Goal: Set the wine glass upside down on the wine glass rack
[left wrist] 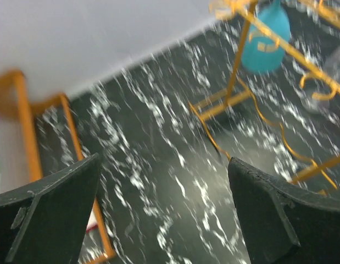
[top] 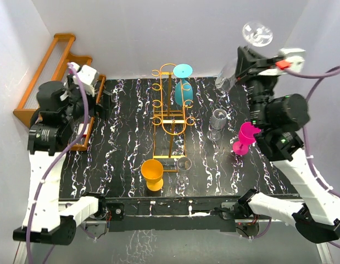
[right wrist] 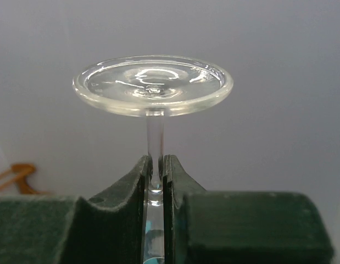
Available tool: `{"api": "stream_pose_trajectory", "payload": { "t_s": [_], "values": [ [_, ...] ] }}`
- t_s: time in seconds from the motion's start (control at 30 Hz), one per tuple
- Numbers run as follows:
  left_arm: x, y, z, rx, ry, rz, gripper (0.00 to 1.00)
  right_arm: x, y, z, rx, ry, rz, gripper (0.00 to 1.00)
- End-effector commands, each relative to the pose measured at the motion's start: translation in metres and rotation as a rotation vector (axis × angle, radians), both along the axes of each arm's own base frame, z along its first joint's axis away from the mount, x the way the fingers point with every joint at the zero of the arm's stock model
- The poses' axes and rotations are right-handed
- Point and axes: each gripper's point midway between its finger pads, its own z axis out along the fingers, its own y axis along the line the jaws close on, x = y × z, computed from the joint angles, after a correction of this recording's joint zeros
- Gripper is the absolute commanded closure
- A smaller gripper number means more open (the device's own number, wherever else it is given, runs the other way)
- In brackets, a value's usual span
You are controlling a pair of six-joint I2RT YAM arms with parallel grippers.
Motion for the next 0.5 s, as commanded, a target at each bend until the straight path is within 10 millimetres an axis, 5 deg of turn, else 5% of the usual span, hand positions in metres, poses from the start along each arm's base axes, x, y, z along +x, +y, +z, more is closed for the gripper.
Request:
{"api": "stream_pose_trajectory", "payload": {
  "t_s": [0.0, 0.2, 0.47],
  "values": [
    [-0.024, -0.007, -0.073, 0.047, 0.345, -0.078, 0.03, 0.04, -0.01, -0.086, -0.205, 0.178, -0.166, 0.92],
    [-0.039, -0.018, -0.12, 0.048, 0.614, -0.166, 0.03, 0.08, -0.031, -0.156, -0.262, 0.279, -0.036, 0.92],
    [-0.06, -0.021, -0.152, 0.037, 0.724, -0.212, 0.03, 0.086, 0.025, -0.201, -0.478, 0.203, 0.299, 0.92]
  ]
}}
